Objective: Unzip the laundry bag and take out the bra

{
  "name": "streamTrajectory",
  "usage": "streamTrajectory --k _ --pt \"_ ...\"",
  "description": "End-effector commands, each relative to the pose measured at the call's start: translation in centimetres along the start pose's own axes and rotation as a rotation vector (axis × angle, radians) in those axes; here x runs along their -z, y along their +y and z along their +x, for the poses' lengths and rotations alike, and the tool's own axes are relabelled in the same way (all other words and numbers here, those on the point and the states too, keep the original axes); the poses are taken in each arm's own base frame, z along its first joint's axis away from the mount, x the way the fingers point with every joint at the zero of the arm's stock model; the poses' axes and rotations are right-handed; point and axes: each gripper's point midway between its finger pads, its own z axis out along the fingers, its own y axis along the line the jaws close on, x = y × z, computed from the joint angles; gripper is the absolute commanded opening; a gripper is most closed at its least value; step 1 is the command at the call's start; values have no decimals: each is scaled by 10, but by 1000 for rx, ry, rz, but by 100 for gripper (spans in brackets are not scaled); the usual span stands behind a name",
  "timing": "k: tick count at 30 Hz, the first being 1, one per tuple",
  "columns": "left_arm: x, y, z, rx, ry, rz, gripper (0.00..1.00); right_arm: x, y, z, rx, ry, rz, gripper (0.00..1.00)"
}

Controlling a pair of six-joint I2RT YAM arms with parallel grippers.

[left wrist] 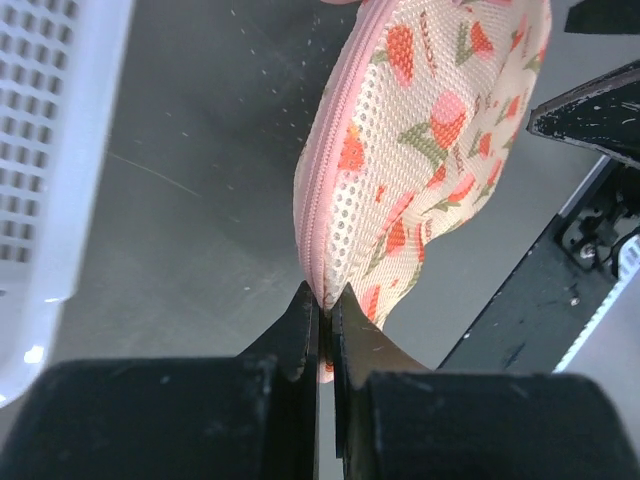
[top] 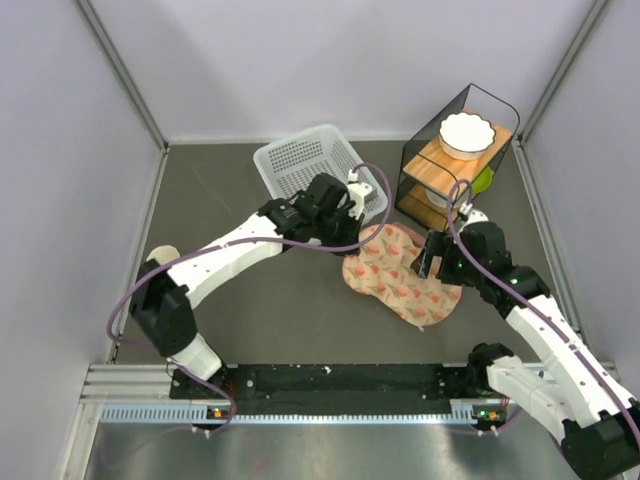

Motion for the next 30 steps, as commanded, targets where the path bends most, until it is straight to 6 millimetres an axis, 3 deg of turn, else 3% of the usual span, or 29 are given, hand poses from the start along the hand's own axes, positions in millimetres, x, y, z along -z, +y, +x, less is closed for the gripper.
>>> streamTrajectory --k 1,8,14,18,21,23,24,25,28,29,30 --pt "40 -1 -24 -232 -79 -19 0 26 61 -38 167 -77 -294 91" --pt "62 -12 -34 -320 -133 18 0 27 57 -38 305 -122 -314 86" --pt "78 -13 -30 -272 -97 -1 0 26 63 -21 367 -95 -393 87" --pt "83 4 -4 -39 13 -77 0 24 65 -12 329 -54 -407 89" --pt "60 2 43 199 123 -53 0 16 56 -8 288 -46 -350 89" --pt "47 -2 52 308 115 -33 0 9 45 -6 255 -40 -282 89" --pt "42 5 66 339 127 -63 0 4 40 -4 220 -20 -246 89" --pt "42 12 68 360 112 -100 0 2 36 -4 198 -15 -216 89" --pt "53 28 71 387 72 -210 51 -5 21 4 115 21 -122 89" --pt "58 31 68 388 50 -233 83 -8 18 12 95 41 -115 89" --pt "70 36 60 377 -5 -271 87 -9 15 16 87 54 -108 89"
